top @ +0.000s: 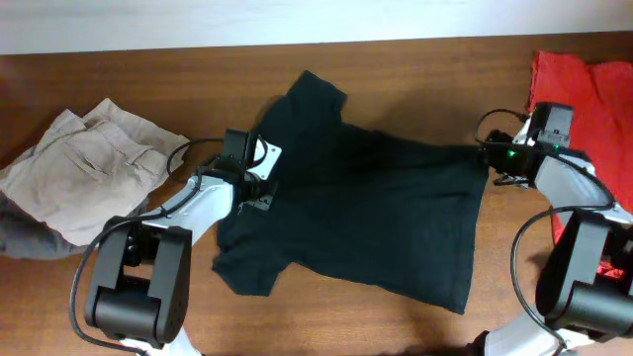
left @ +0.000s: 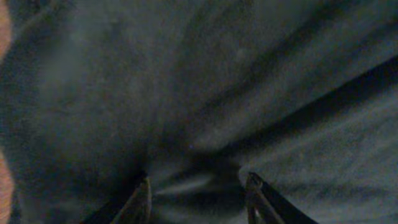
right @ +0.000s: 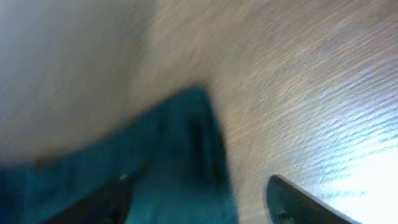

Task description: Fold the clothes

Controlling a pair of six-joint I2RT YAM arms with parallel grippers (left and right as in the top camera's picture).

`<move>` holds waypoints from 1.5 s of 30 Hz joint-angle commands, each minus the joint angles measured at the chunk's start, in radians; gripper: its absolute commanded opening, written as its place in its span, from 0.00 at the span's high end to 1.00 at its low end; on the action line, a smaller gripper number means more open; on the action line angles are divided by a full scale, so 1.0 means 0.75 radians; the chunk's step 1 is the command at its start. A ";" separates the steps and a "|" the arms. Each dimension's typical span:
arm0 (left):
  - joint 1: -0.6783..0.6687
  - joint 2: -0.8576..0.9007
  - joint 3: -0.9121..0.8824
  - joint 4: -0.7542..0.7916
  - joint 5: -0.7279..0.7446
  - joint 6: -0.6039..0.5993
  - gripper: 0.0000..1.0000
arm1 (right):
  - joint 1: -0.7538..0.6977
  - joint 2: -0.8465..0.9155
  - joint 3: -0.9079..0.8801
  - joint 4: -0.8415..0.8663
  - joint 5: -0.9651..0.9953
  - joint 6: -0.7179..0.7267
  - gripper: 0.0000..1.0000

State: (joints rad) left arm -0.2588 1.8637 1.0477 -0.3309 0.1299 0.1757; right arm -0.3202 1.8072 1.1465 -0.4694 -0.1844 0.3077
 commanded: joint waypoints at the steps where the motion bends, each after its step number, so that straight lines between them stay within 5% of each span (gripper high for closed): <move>1: 0.006 -0.022 0.113 -0.026 -0.024 0.008 0.49 | 0.003 -0.071 0.051 -0.132 -0.216 -0.006 0.41; 9: 0.006 -0.053 0.241 0.125 0.045 0.008 0.45 | 0.115 -0.073 0.049 -0.476 -0.241 -0.021 0.59; 16: 0.005 0.057 0.241 0.389 0.112 0.008 0.44 | 0.279 -0.073 0.049 -0.538 -0.227 -0.016 0.58; 22: 0.005 0.230 0.252 0.484 0.173 0.008 0.57 | 0.348 -0.073 0.047 -0.602 -0.206 0.005 0.59; 26: 0.005 0.272 0.267 0.504 0.172 0.008 0.68 | 0.367 -0.070 0.037 -0.651 -0.123 0.066 0.71; 32: 0.006 0.310 0.268 0.480 0.171 0.008 0.75 | 0.401 -0.068 -0.028 -0.609 -0.123 0.102 0.76; 45: 0.070 0.433 0.268 0.440 -0.289 -0.066 0.80 | 0.410 -0.068 -0.282 -0.500 0.127 0.348 0.81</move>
State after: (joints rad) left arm -0.2466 2.1265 1.2560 0.0147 0.0635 0.1635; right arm -0.0177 1.7687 0.9791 -0.8398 -0.1699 0.4965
